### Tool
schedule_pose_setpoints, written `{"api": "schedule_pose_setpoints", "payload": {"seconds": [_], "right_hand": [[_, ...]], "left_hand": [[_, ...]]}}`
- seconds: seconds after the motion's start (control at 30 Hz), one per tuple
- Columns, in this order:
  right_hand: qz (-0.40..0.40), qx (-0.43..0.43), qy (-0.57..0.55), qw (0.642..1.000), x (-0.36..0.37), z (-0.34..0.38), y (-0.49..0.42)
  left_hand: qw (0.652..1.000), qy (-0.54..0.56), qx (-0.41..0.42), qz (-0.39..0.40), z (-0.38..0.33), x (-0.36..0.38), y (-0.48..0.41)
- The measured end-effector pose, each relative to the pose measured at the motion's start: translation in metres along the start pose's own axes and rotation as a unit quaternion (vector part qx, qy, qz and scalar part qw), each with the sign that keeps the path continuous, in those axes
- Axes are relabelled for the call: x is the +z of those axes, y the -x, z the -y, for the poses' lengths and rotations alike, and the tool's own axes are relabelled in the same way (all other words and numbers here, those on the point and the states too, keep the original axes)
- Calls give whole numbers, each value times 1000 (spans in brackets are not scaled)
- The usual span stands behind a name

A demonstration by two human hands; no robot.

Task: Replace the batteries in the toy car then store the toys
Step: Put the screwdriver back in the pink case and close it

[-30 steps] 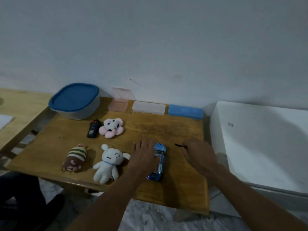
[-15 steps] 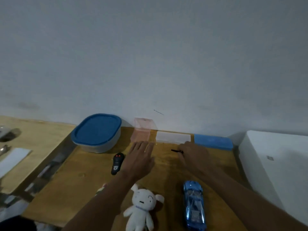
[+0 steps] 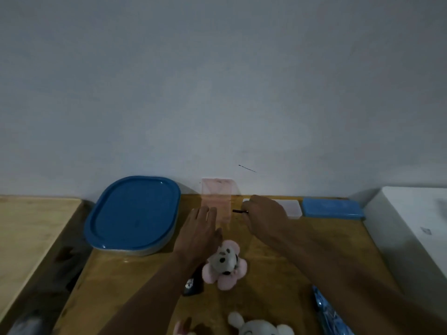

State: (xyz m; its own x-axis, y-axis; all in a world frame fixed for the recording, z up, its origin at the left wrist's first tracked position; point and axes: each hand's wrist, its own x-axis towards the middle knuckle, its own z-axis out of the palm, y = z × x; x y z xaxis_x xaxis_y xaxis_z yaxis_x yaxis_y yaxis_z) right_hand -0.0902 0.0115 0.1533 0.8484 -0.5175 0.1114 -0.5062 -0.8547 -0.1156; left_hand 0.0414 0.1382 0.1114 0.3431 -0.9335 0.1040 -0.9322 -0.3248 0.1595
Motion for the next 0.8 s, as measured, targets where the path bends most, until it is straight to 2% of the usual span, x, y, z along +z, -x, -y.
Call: {"api": "schedule_pose_setpoints", "payload": {"seconds": [0.13,0.27,0.67,0.8], "right_hand": [[31,-11,2,999,22,8,-34],[80,-17,9,997,45,12,-63],[146,-2,4,989,104,31,-117],[155,2,6,988,110,32,-122]], "left_hand": [[999,32,-5,9,20,25,-16],[999,20,-10,27,37,44,-29],[991,115,-36,-66,62,85,-54],[987,142,-66,-37,67,95,-58]]}}
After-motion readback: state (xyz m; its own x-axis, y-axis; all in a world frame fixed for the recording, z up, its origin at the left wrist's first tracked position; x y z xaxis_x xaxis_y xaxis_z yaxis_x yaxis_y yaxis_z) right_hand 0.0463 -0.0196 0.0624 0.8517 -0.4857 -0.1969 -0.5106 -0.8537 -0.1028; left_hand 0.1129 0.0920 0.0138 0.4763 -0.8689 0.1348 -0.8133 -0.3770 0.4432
